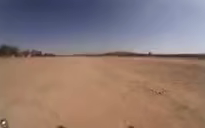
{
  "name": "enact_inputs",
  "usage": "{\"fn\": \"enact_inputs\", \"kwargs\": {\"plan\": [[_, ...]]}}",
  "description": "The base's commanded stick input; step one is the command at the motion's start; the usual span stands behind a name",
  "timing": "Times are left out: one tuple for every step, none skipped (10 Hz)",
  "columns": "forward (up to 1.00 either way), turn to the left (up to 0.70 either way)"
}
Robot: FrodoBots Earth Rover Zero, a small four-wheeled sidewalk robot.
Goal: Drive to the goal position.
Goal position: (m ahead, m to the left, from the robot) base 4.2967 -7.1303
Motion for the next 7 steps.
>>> {"fn": "enact_inputs", "kwargs": {"plan": [[1.0, 0.0], [1.0, 0.0], [1.0, 0.0], [1.0, 0.0], [1.0, 0.0], [1.0, 0.0], [1.0, 0.0]]}}
